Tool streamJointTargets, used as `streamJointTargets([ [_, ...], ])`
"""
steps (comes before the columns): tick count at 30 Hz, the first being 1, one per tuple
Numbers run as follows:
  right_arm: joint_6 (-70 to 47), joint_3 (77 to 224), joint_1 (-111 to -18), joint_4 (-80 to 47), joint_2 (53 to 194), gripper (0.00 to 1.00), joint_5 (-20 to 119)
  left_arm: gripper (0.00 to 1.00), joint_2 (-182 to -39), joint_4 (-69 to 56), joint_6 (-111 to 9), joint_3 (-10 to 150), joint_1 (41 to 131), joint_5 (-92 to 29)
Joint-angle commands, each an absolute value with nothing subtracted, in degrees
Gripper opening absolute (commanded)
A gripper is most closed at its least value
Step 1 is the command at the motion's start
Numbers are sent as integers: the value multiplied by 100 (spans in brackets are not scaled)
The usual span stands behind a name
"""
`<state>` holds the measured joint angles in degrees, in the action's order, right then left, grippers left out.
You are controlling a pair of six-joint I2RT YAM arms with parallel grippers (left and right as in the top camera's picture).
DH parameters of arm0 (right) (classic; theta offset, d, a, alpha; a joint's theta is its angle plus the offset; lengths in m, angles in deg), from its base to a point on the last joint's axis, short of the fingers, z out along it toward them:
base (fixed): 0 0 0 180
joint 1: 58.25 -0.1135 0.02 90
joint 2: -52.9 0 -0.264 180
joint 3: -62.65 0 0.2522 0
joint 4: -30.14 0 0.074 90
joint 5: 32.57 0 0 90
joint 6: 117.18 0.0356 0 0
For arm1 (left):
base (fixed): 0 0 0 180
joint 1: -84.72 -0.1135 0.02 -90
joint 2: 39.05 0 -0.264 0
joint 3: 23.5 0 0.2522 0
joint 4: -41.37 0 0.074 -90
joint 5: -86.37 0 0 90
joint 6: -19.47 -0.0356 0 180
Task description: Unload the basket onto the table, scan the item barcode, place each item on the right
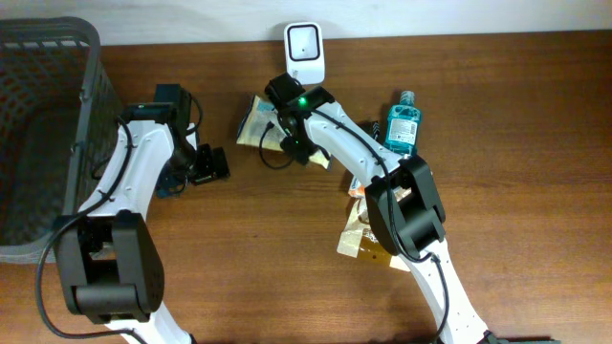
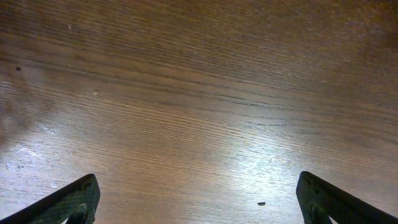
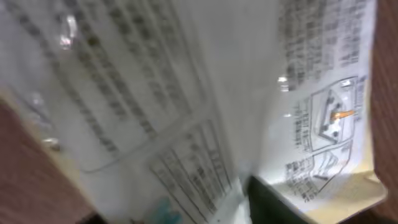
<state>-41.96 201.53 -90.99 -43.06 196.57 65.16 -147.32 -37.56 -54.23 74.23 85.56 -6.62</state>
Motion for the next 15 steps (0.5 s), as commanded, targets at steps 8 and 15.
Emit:
streamJointTargets([
  [8,-2815,20934,-9070,-5044,19681,4,6146,99,-14715,-3763,-5406,7381,8567,-703],
  [15,-2815,22654,-8943,-6520,19673,4,3849,99,-14715,-3763,-5406,7381,8567,-703],
])
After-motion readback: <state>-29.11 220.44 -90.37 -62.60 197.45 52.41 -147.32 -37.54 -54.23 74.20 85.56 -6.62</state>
